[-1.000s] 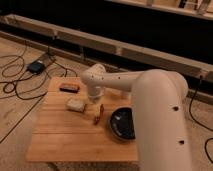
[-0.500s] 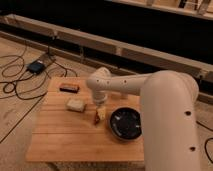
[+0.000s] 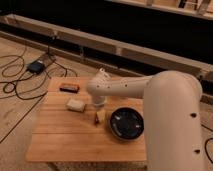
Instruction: Place the pepper on the white sponge
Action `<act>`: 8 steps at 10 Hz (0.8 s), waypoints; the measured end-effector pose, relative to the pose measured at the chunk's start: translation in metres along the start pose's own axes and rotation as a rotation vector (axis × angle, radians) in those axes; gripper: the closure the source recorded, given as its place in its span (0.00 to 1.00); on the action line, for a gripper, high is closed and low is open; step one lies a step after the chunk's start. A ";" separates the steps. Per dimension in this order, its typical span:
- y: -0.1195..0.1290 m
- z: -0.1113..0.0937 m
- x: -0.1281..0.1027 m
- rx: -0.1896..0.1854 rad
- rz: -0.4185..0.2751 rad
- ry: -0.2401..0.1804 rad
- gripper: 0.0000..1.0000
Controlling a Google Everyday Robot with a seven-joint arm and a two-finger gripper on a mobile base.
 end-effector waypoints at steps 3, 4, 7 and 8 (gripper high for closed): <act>-0.007 0.009 -0.009 0.018 -0.016 0.000 0.29; -0.010 0.010 -0.010 0.022 -0.022 0.004 0.37; -0.017 0.012 -0.011 0.024 -0.028 0.013 0.70; -0.019 0.012 -0.011 0.023 -0.028 0.014 0.78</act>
